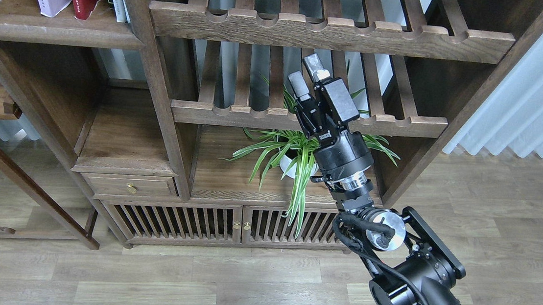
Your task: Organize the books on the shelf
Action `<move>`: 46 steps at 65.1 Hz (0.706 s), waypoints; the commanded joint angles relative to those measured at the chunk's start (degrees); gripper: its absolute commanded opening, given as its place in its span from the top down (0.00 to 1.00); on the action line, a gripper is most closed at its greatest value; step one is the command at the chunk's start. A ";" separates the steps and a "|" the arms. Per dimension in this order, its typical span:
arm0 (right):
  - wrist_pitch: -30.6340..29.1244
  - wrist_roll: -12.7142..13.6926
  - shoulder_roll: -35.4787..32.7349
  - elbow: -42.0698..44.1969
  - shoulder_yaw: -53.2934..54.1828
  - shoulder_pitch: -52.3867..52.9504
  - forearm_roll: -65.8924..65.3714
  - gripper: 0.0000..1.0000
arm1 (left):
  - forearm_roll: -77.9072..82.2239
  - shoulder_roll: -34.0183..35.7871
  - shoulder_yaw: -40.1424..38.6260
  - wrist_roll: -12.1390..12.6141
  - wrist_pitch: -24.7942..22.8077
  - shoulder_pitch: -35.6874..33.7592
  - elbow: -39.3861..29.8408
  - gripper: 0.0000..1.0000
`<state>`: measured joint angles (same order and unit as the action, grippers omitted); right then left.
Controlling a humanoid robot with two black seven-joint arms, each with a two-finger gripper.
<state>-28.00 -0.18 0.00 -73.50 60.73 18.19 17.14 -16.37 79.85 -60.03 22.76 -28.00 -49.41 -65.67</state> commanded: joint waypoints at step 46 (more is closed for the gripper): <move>0.00 0.00 0.00 0.02 -1.58 -0.08 -0.09 0.23 | 20.50 -23.95 -0.53 -4.30 0.00 -10.62 13.38 0.95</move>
<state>-28.00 -0.18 0.00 -73.47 59.22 18.18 17.05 1.39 58.88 -60.49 19.32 -28.00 -58.17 -54.79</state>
